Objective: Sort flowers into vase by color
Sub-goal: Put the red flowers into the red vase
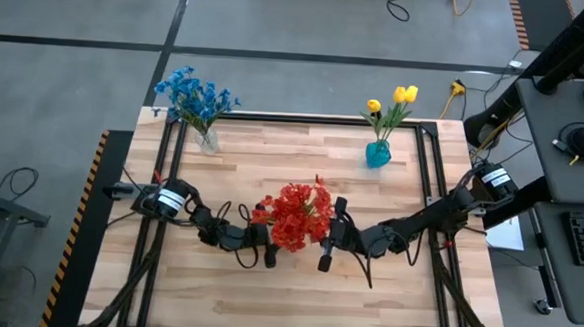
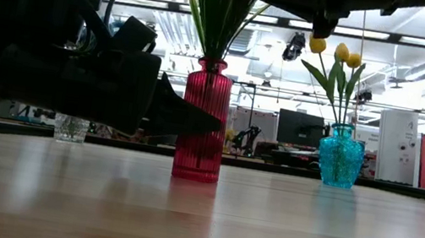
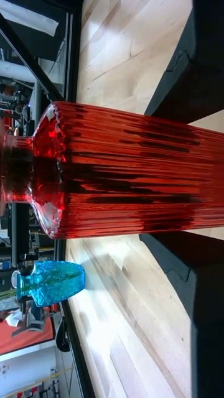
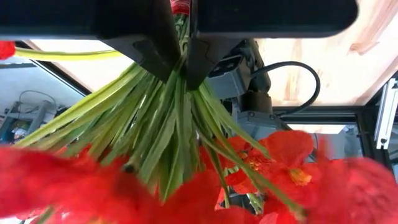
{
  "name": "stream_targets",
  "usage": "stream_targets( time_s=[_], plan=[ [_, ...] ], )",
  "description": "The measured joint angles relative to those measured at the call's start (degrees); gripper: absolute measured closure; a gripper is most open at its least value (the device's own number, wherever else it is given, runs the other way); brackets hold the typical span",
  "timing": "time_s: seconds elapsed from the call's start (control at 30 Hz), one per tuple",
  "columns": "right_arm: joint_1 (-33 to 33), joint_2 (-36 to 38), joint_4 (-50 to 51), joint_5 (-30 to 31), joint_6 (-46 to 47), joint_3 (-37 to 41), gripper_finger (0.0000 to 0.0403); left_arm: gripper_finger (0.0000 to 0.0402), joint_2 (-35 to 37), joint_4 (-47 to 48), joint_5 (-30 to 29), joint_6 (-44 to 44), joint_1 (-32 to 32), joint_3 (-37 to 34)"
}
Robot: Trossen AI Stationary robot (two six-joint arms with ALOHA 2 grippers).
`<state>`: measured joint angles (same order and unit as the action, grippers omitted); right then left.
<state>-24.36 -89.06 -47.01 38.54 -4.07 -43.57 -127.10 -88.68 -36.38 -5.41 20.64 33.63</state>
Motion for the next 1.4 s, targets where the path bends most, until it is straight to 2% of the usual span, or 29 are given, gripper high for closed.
stream_targets(
  time_s=[1.4],
  plan=[
    [0.08,-0.07,3.77,0.05,3.51,-0.09,0.039,0.0168,0.0,0.03,0.0,-0.02,-0.02,0.0]
  ],
)
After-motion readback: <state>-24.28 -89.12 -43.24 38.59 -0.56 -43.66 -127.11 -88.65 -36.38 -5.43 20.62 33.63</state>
